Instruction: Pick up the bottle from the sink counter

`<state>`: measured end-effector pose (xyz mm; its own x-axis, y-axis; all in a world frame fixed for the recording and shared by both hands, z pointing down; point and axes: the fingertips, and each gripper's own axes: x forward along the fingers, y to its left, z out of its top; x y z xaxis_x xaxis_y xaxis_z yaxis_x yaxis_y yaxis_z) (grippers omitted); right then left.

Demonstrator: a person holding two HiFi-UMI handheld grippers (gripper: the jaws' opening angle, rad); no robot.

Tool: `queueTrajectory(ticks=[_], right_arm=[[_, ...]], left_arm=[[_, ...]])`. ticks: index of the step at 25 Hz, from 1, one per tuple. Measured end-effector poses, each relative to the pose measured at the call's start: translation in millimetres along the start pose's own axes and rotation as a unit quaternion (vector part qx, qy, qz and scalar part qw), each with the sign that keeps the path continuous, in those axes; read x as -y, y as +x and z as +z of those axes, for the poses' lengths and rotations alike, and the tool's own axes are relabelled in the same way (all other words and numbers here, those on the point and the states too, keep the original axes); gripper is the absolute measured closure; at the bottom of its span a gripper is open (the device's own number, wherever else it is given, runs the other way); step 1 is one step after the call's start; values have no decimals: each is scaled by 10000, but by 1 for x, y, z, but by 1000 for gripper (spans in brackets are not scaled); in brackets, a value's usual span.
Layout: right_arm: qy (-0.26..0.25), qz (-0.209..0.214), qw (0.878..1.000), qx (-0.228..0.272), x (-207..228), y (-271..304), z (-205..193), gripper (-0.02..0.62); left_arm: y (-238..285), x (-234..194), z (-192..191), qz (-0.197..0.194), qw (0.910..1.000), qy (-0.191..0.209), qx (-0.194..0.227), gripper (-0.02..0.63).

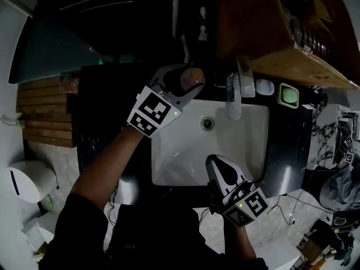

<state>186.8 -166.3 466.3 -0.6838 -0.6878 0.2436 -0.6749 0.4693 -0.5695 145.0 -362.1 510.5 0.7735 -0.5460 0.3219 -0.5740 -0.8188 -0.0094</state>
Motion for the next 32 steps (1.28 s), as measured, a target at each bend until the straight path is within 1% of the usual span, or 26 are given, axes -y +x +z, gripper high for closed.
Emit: queueTrajectory(ticks=[14, 20, 25, 32], right_arm=[[45, -87, 9999, -72, 6, -3, -6, 575], [88, -98, 9999, -49, 8, -2, -5, 575], [107, -119, 9999, -59, 10, -1, -4, 575], [107, -148, 9998, -53, 12, -1, -4, 575]], left_arm=[[11, -6, -8, -15, 10000, -83, 6, 381], [15, -5, -7, -105, 9999, -78, 11, 384], [15, -2, -6, -213, 9997, -51, 46, 421], [15, 0, -6, -264, 9996, -82, 95, 443]])
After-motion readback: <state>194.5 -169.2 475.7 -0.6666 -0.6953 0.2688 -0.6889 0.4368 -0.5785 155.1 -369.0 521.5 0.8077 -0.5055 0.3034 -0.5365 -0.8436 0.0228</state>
